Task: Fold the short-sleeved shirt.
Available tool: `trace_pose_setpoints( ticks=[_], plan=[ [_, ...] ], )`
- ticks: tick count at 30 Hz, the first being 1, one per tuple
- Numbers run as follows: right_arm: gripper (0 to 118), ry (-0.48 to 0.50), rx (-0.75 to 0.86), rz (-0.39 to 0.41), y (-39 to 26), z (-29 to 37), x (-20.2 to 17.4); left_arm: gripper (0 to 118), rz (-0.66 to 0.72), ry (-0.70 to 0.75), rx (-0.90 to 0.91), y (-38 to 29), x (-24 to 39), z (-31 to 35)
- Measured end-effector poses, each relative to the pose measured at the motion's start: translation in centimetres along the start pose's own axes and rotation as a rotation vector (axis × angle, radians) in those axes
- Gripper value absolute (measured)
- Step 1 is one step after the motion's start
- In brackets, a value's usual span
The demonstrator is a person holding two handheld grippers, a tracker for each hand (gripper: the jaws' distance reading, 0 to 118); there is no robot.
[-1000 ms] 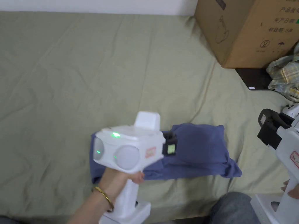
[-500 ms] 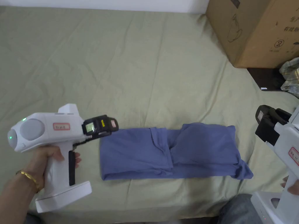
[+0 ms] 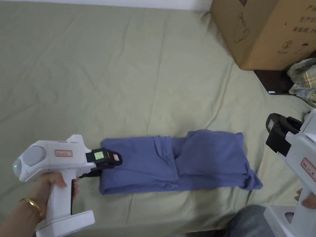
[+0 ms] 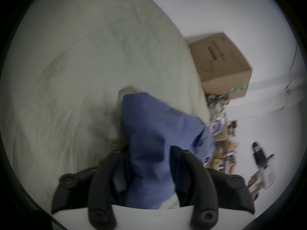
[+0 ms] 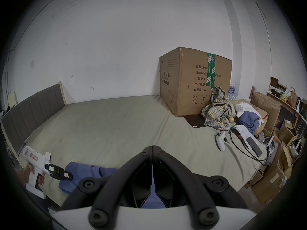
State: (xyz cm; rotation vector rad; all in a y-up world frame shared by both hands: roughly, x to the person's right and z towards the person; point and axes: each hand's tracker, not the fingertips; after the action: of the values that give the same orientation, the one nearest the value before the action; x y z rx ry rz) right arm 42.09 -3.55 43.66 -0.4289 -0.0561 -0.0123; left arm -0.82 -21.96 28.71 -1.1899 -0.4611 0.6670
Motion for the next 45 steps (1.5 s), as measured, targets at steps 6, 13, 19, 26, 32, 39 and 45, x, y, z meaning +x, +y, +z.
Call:
trace_pose_setpoints(
  ticks=[6,13,19,26,32,39,45],
  plan=[
    [0,-0.001,-0.007,0.016,-0.1,0.0,-0.2,6,-0.029,0.149,0.044,-0.3,3.5,0.6],
    [0,0.016,0.006,0.011,0.1,0.1,-0.5,5,-0.153,0.252,0.091,0.2,6.5,6.4],
    [0,0.036,0.02,0.01,0.2,0.2,-0.6,5,-0.223,0.587,0.185,1.7,4.3,14.7],
    [0,0.113,0.031,-0.077,0.5,0.1,-1.1,5,-0.316,0.753,0.28,0.8,7.3,18.7],
    [0,0.099,0.063,-0.056,0.5,0.9,-1.1,5,-0.357,0.504,0.234,-0.6,12.9,13.8],
    [0,0.048,0.045,-0.072,-0.2,2.2,0.5,22,-0.447,0.439,0.09,-2.4,17.2,2.5],
    [0,-0.006,0.051,-0.051,-0.3,2.9,1.7,79,-0.406,0.364,-0.098,-2.9,16.6,-4.4]
  ],
)
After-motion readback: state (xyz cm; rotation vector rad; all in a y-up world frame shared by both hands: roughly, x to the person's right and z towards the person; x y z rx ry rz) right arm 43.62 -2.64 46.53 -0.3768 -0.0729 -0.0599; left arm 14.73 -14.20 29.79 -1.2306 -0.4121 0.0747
